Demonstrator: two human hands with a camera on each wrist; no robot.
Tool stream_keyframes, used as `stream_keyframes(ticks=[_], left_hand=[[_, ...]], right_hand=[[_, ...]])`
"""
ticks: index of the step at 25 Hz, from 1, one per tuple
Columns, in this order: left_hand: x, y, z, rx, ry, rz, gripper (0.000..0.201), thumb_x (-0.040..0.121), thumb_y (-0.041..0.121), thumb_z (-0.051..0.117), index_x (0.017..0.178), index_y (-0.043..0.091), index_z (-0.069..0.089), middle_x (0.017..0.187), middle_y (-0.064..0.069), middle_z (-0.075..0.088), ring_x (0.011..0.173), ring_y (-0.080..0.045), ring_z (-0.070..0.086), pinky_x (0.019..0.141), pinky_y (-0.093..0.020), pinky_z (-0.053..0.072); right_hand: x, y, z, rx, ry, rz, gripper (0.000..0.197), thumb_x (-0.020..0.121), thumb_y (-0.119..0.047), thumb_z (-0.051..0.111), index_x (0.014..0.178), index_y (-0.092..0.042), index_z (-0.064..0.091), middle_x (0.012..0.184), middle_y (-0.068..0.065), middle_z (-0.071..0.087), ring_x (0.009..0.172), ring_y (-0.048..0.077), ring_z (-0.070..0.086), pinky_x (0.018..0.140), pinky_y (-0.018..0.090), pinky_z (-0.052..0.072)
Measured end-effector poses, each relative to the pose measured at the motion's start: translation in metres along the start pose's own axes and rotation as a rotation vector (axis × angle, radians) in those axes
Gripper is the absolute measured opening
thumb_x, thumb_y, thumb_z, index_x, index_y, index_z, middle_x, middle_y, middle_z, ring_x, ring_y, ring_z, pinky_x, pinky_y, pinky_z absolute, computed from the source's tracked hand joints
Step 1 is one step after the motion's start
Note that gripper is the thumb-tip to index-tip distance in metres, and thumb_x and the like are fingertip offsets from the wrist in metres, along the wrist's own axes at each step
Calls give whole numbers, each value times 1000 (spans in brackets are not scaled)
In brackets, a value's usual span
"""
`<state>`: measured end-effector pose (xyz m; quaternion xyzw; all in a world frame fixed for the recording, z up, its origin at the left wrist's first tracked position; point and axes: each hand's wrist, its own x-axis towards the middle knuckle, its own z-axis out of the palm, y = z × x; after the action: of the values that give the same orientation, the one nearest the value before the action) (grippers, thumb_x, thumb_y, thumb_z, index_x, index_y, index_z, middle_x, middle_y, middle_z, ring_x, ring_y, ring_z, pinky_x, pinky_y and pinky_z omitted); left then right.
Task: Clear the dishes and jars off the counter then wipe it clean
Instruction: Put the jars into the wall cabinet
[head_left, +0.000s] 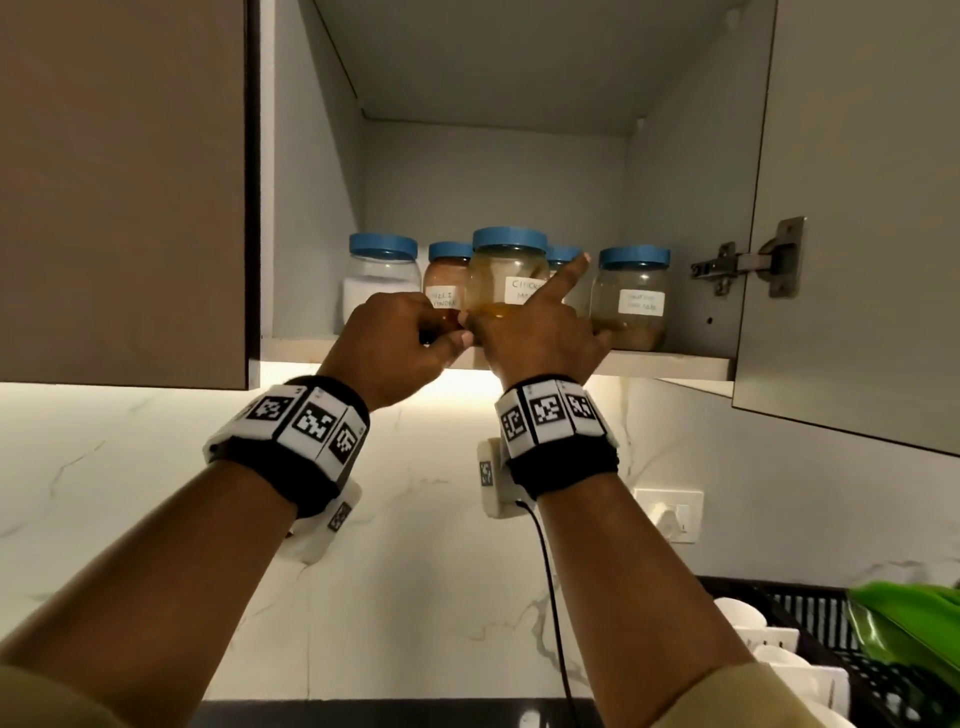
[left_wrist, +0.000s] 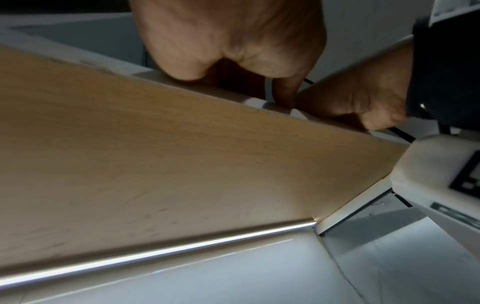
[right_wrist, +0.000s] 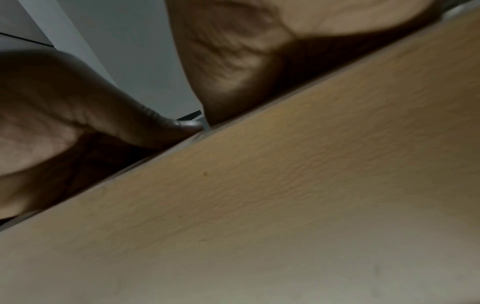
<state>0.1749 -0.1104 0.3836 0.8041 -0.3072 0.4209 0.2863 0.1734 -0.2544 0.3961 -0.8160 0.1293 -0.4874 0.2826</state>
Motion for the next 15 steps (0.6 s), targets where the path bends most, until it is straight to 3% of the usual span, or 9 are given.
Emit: stream_keyframes(ticks=[4,7,9,12,13,14,15], left_hand=[[-5,6,1,32,10,-4,30,90,39,61,95,13,75,83,0,65,74,-18,60,70,-28,46],[-8,9,2,50,62,-51,25,91,34,61,97,14,74,85,-1,65,76,-17,56,71,-29,42],[-12,15,8,69,103,-66,22,92,29,59,96,12,73,86,-3,64,75,-17,52,70,-29,39],[-16,47,29,19,112,57,18,89,20,60,91,8,74,90,-11,67,79,-28,59,69,-35,46],[-18,57,28,-7,93,137,17,87,18,61,90,7,73,92,-13,68,83,-32,60,71,-39,50],[-18,98,48,-108,56,285,16,87,16,60,90,6,73,92,-14,67,85,-34,60,72,-42,50],[-18,106,45,-98,79,342,17,88,15,59,91,5,72,92,-16,67,85,-35,60,72,-43,49]], right_hand=[[-13,5,-10,25,5,-33,112,80,-71,53,152,-12,-7,127,15,59,124,35,50,110,49,28],[-28,22,-5,180,53,-215,85,88,-56,52,152,-15,14,138,10,52,128,28,46,111,46,34],[-45,42,-17,384,54,-250,66,90,-43,57,147,-18,33,141,2,50,130,20,46,110,40,39],[-80,83,-59,675,149,-38,40,90,-23,65,129,-18,56,124,-3,61,115,10,57,97,24,46],[-91,89,-68,770,246,40,32,89,-17,66,121,-16,61,114,-1,65,106,10,61,91,22,48],[-104,117,-105,753,441,121,26,88,-13,67,114,-13,64,105,2,68,97,11,64,86,22,50],[-105,124,-109,835,509,180,23,88,-12,66,111,-12,65,98,4,69,91,13,65,84,24,52]])
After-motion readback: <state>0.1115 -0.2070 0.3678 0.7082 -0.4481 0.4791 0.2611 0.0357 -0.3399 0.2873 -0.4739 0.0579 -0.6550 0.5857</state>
